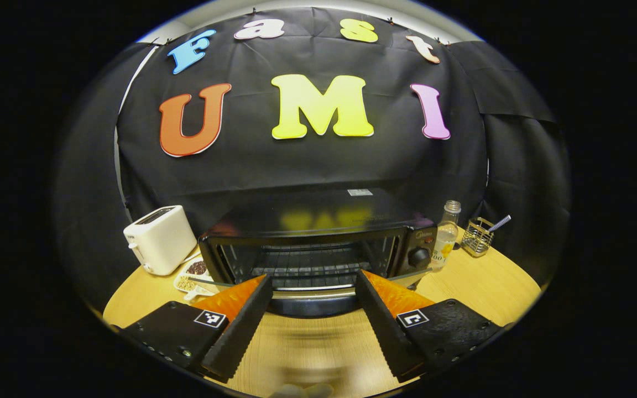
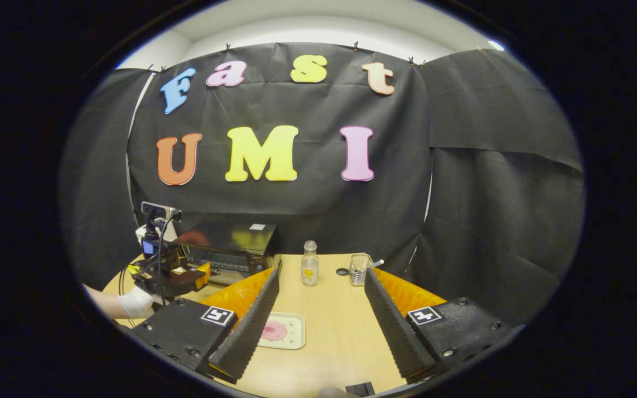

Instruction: Open the electric oven with the left hand, put the food in, and close the electric oven.

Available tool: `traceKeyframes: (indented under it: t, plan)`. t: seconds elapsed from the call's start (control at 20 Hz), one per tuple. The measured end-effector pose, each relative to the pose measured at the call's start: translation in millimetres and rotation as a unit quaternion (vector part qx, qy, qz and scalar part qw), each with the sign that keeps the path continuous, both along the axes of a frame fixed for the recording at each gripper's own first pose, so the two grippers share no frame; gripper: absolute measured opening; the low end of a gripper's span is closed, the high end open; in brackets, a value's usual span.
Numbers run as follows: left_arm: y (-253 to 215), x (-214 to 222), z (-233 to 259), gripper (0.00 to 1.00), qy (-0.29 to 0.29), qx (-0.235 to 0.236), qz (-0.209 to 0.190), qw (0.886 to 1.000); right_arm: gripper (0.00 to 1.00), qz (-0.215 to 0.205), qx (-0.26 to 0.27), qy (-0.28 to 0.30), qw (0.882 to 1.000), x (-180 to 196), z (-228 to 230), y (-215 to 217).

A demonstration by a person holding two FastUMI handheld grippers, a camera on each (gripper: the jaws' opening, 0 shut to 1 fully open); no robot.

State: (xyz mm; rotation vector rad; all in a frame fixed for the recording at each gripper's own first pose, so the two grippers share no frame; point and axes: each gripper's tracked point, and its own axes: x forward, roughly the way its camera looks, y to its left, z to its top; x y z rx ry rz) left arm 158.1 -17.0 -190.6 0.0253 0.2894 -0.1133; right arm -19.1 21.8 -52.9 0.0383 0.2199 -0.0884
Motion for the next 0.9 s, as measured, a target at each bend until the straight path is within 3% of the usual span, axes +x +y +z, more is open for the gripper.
traceKeyframes:
  t: [0.4,0.9]
  plan:
    - [0,-50,-50,0.96,0.056,-0.001,0.003,0.998,0.96,0.007,0.008,0.015,1.0,-22,-16,3]
    - [-6,-77,-107,0.95,0.129,0.014,-0.002,0.992,0.96,-0.001,0.004,0.028,1.0,-45,-28,-9]
